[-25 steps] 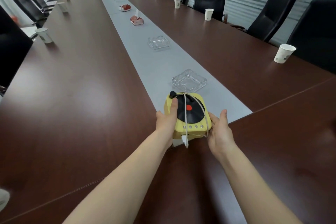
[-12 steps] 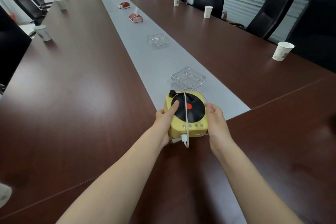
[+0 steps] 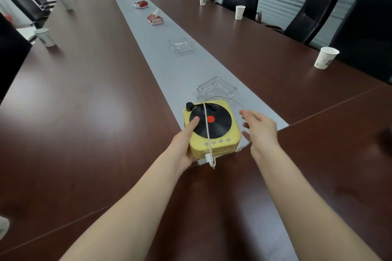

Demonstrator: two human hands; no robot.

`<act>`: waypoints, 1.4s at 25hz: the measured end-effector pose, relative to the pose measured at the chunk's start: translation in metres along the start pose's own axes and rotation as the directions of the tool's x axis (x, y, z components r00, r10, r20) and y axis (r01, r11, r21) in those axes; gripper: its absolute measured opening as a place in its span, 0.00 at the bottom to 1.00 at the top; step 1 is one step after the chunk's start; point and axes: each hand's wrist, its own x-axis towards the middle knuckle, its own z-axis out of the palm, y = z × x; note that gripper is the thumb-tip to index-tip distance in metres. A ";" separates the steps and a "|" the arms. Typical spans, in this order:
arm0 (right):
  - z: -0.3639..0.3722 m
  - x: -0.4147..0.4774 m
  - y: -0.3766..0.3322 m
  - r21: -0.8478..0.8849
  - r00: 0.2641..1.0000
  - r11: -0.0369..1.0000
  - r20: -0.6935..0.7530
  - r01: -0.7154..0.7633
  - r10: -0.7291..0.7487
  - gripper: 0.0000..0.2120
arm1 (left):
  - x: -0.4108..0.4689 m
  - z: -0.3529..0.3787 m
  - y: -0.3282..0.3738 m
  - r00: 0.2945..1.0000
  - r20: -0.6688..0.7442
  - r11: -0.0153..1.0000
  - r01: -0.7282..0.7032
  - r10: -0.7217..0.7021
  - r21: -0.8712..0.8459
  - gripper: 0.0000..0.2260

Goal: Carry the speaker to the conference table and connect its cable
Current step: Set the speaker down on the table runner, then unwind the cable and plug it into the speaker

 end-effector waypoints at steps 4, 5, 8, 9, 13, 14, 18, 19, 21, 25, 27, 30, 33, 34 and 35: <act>-0.017 0.020 -0.011 0.018 0.993 0.999 -0.115 -0.035 0.037 0.05 | -0.005 -0.001 0.000 0.998 0.045 0.999 -0.037 0.039 -0.028 0.14; -0.022 0.024 -0.011 0.030 0.990 0.999 -0.140 -0.029 0.033 0.05 | -0.006 -0.001 0.000 0.997 0.056 0.998 -0.044 0.046 -0.035 0.13; -0.035 0.035 -0.005 0.071 0.982 0.997 -0.188 -0.016 0.029 0.02 | -0.006 0.003 0.001 0.995 0.077 0.998 -0.055 0.057 -0.033 0.13; -0.039 0.038 -0.002 0.085 0.978 0.996 -0.203 -0.024 0.041 0.01 | -0.006 0.004 0.001 0.995 0.078 0.998 -0.058 0.060 -0.026 0.13; -0.052 0.048 0.015 0.137 0.952 0.987 -0.283 -0.080 0.117 0.03 | -0.006 0.005 0.002 0.991 0.127 0.999 -0.046 0.049 -0.027 0.13; -0.055 0.052 0.017 0.142 0.940 0.986 -0.315 -0.090 0.131 0.03 | -0.007 0.004 0.002 0.988 0.147 0.999 -0.036 0.042 -0.038 0.14; -0.075 0.071 0.031 -0.004 0.907 0.991 -0.404 -0.133 0.120 0.13 | -0.006 0.000 0.004 0.987 0.155 0.996 -0.040 0.052 -0.079 0.14; -0.080 0.074 0.037 -0.053 0.900 0.985 -0.418 -0.162 0.126 0.11 | -0.004 -0.001 0.005 0.988 0.141 0.995 -0.048 0.060 -0.089 0.14; -0.090 0.075 0.052 -0.152 0.897 0.971 -0.430 -0.184 0.103 0.05 | -0.002 -0.004 0.008 0.992 0.107 0.992 -0.057 0.069 -0.110 0.14; -0.106 0.067 0.084 -0.541 0.922 0.815 -0.387 -0.208 -0.021 0.09 | 0.002 -0.010 0.007 0.997 0.058 0.989 -0.050 0.058 -0.139 0.15; -0.110 0.061 0.091 -0.738 0.938 0.650 -0.329 -0.184 -0.108 0.12 | 0.002 -0.012 0.004 0.998 0.052 0.990 -0.039 0.046 -0.137 0.16; -0.109 0.054 0.102 -0.875 0.931 0.478 -0.239 -0.082 -0.277 0.13 | 0.001 -0.013 0.001 0.998 0.055 0.989 -0.033 0.041 -0.148 0.17; -0.108 0.049 0.110 -0.895 0.927 0.441 -0.215 -0.060 -0.309 0.13 | 0.000 -0.014 -0.002 0.997 0.062 0.986 -0.027 0.038 -0.166 0.16; -0.108 0.049 0.109 -0.896 0.932 0.440 -0.213 -0.067 -0.293 0.13 | 0.000 -0.014 -0.003 0.997 0.065 0.986 -0.024 0.035 -0.163 0.15; -0.108 0.048 0.106 -0.893 0.938 0.443 -0.220 -0.083 -0.268 0.14 | 0.000 -0.014 -0.004 0.997 0.069 0.987 -0.021 0.032 -0.156 0.15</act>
